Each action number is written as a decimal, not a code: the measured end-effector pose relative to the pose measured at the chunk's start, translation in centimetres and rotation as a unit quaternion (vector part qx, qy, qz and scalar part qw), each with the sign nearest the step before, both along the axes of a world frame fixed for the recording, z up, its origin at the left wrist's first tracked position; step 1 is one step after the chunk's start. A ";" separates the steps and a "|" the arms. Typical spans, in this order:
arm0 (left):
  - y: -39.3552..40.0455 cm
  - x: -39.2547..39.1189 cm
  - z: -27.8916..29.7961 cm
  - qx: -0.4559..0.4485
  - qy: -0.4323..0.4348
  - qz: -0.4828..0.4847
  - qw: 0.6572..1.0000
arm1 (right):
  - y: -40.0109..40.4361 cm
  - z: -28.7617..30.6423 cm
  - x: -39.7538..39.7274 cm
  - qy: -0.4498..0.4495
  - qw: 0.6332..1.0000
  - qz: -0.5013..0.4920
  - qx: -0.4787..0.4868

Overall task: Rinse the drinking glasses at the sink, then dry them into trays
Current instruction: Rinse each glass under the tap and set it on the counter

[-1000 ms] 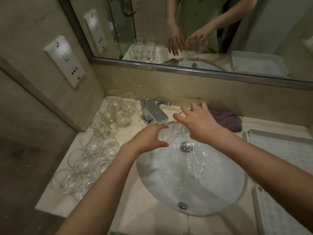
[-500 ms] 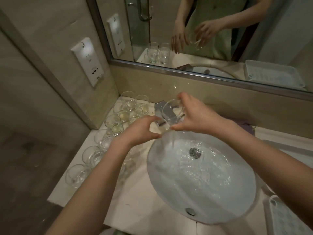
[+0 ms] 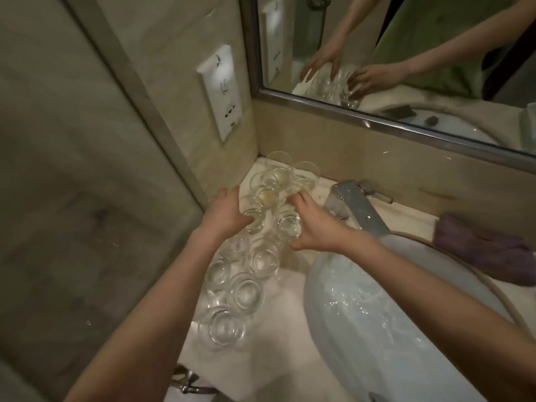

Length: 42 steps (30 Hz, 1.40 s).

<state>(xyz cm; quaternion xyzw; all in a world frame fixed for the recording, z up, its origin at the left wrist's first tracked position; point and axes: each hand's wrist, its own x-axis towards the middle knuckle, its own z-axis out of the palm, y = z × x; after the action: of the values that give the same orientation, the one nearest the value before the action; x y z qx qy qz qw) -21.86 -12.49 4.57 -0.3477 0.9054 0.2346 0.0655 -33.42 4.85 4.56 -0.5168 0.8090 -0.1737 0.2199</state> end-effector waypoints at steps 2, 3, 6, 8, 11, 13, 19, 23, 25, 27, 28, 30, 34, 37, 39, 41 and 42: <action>-0.8 -0.5 -0.9 0.015 -0.026 0.001 1.000 | -1.1 -0.8 -0.5 0.044 0.998 0.031 0.014; -1.1 -0.8 -1.3 0.022 -0.040 -0.003 0.999 | -1.5 -1.1 -0.7 0.075 0.996 0.048 0.026; -1.4 -1.6 -2.6 0.044 -0.072 -0.017 0.996 | -2.4 -2.2 -1.1 0.129 0.987 0.076 0.060; -1.3 -2.0 -3.4 0.057 -0.082 -0.027 0.995 | -2.6 -2.8 -1.2 0.129 0.986 0.076 0.073; -1.1 -2.3 -4.2 0.073 -0.072 -0.024 0.994 | -2.9 -3.6 -1.2 0.127 0.986 0.070 0.085; -1.0 -2.5 -4.5 0.082 -0.051 -0.014 0.995 | -3.0 -4.2 -1.2 0.129 0.985 0.067 0.094; -1.3 -2.5 -4.8 0.089 -0.015 0.000 0.996 | -3.6 -4.8 -1.1 0.134 0.983 0.063 0.112; -1.3 -2.6 -4.4 0.077 -0.010 0.001 0.997 | -4.1 -5.0 -0.7 0.132 0.980 0.059 0.139; -1.4 -2.5 -3.5 0.067 -0.004 0.005 0.998 | -4.3 -4.7 -0.5 0.123 0.979 0.058 0.149; -1.5 -2.3 -2.1 0.052 0.000 0.000 0.999 | -4.1 -4.1 -0.4 0.104 0.982 0.056 0.146; -1.4 -2.3 -1.2 0.043 0.003 -0.005 0.999 | -3.9 -3.6 -0.4 0.092 0.984 0.051 0.140; -1.1 -2.0 1.1 0.020 0.014 -0.015 1.000 | -3.1 -2.4 -0.1 0.062 0.991 0.032 0.113; 0.8 -1.3 6.2 -0.050 0.042 -0.051 0.997 | 0.2 0.5 0.9 -0.044 0.996 -0.059 -0.053; 3.7 -1.0 9.2 -0.029 0.068 -0.082 0.994 | 3.9 2.5 1.5 -0.088 0.975 -0.135 -0.156; 6.1 -1.2 9.9 0.007 0.063 -0.112 0.992 | 6.5 3.4 1.7 -0.100 0.962 -0.182 -0.177; 8.5 -1.6 9.2 0.040 0.050 -0.148 0.987 | 8.8 3.8 1.8 -0.118 0.957 -0.209 -0.163; 9.7 -1.8 8.5 0.056 0.044 -0.165 0.984 | 9.9 3.7 1.9 -0.124 0.958 -0.216 -0.144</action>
<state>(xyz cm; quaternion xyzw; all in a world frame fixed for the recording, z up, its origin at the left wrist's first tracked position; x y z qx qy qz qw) -23.66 -2.77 13.04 -0.1785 0.9377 0.2862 0.0833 -31.53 14.72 8.30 -0.3299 0.8342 -0.3943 0.1992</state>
